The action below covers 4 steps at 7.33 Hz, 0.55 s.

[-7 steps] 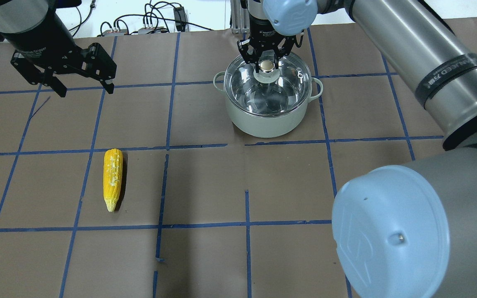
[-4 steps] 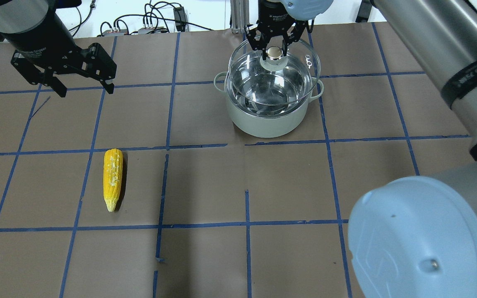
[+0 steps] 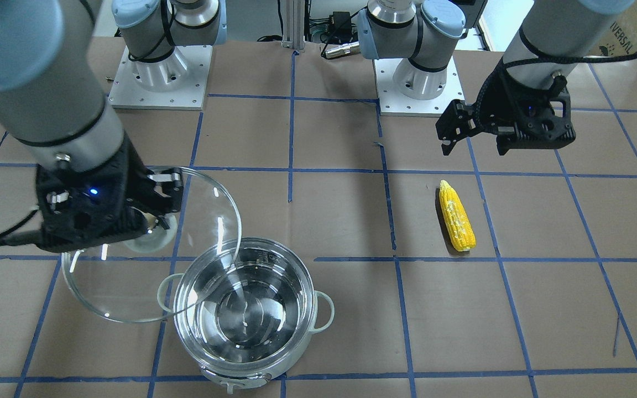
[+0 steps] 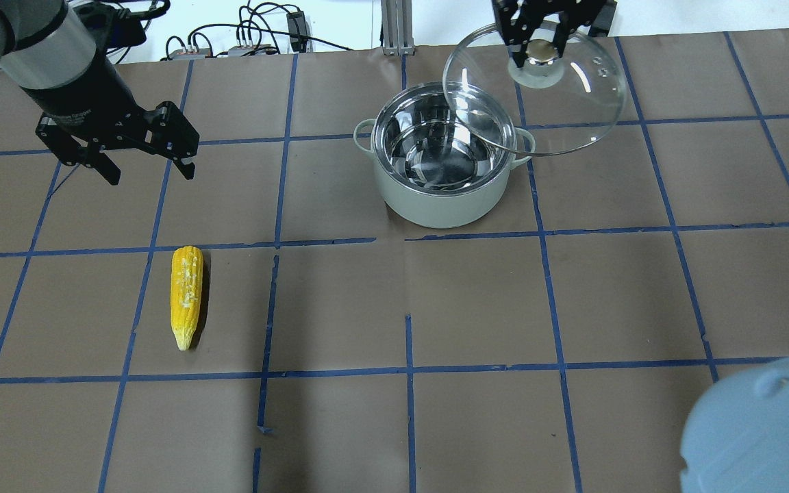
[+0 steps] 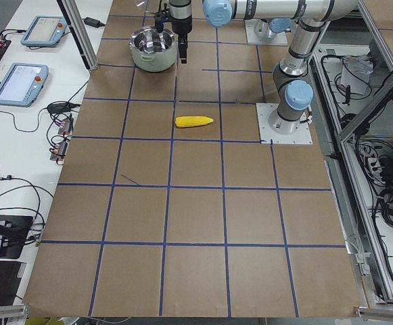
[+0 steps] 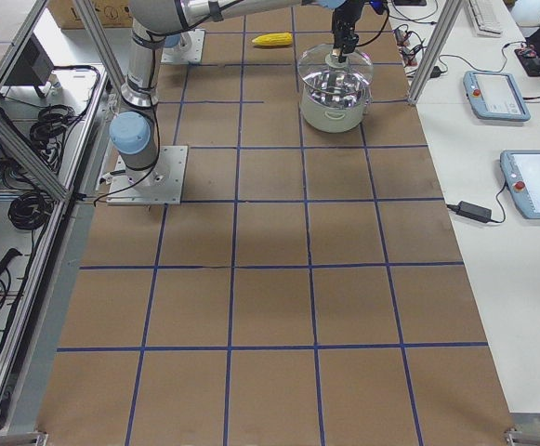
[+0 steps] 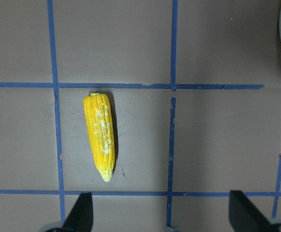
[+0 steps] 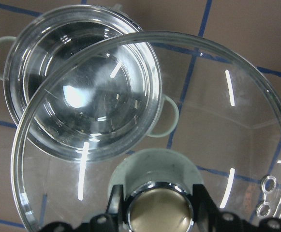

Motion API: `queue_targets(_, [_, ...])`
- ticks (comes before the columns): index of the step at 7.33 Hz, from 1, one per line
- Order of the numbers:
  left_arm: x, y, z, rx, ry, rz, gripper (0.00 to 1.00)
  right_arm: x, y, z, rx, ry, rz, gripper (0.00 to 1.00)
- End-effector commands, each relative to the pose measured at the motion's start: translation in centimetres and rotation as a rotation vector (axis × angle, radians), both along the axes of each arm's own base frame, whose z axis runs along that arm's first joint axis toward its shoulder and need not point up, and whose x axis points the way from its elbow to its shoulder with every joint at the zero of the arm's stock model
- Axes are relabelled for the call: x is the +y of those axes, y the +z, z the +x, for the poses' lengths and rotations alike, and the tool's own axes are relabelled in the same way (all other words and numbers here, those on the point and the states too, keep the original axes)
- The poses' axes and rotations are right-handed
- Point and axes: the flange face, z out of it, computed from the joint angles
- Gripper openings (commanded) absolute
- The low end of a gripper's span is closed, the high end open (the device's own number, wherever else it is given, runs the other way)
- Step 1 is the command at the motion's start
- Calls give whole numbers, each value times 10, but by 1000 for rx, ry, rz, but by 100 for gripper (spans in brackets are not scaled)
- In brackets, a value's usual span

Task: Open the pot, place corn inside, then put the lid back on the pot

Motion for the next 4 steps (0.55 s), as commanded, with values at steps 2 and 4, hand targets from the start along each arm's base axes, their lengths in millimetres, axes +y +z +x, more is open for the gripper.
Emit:
queue_targets(2, [8, -109, 73, 33, 89, 99, 100, 60, 8, -55, -26, 16, 56, 40])
queue_targets(4, [2, -184, 113, 38, 15, 64, 100, 91, -8, -55, -22, 14, 34, 40])
